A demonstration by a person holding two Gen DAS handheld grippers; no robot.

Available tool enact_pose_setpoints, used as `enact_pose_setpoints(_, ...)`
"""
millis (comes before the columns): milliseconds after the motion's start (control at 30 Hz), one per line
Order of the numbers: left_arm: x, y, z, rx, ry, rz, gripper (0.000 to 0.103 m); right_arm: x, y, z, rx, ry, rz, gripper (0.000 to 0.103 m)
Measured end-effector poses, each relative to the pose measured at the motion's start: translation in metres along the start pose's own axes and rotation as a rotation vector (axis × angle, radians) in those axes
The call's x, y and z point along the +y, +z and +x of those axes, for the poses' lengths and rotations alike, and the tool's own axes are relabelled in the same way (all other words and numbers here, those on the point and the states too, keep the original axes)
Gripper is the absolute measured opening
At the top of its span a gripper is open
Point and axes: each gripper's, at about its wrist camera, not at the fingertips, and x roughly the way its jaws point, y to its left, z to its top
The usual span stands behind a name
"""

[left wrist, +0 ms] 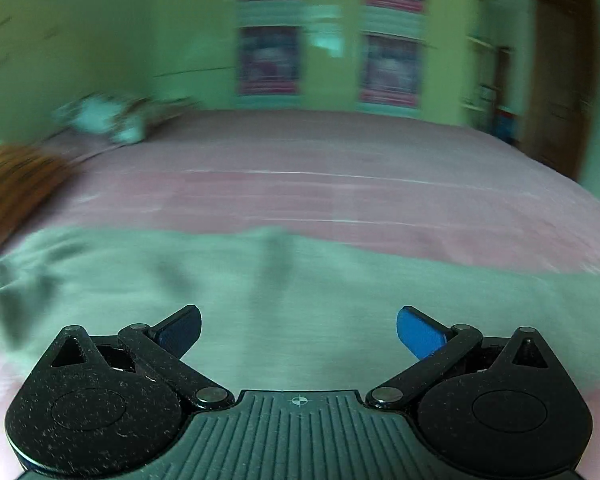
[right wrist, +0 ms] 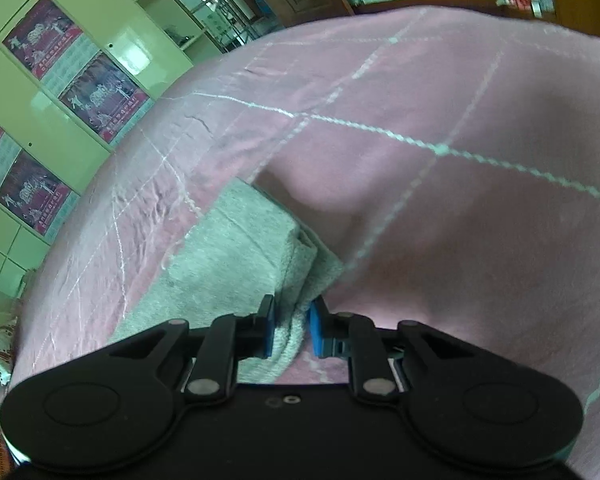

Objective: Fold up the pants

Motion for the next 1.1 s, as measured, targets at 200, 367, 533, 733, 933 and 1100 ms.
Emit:
enact_pose_setpoints(200, 0.140, -0.019, -0.009, 0.015, 0.142, -0.251, 0.103, 0.102, -0.023, -0.015, -0.033, 0.160, -0.180, 0.007)
enact_pose_setpoints(367, 0.196, -0.045, -0.016, 0.037, 0.195, -0.309, 0.103, 0.214, -0.095, -0.018, 0.014, 0.358, -0.350, 0.007)
enact_pose_setpoints(533, 0.231, -0.067, -0.021, 0.071, 0.225, -0.337, 0.103, 0.291, -0.209, -0.006, 0.204, 0.526, -0.539, 0.010)
enact_pose_setpoints(733, 0.249, -0.086, -0.023, 0.092, 0.237, -0.361, 0.103, 0.305, -0.314, -0.005, 0.327, 0.554, -0.880, 0.018)
enact_pose_setpoints(933, 0.225, -0.077, -0.028, 0.060, 0.180, -0.360, 0.103, 0.293, -0.262, -0.023, 0.195, 0.580, -0.743, 0.017)
enact_pose_setpoints(1100, 0.159, -0.042, -0.016, 0.027, 0.018, -0.247, 0.103, 0.261, -0.217, -0.014, 0.111, 0.421, -0.679, 0.018)
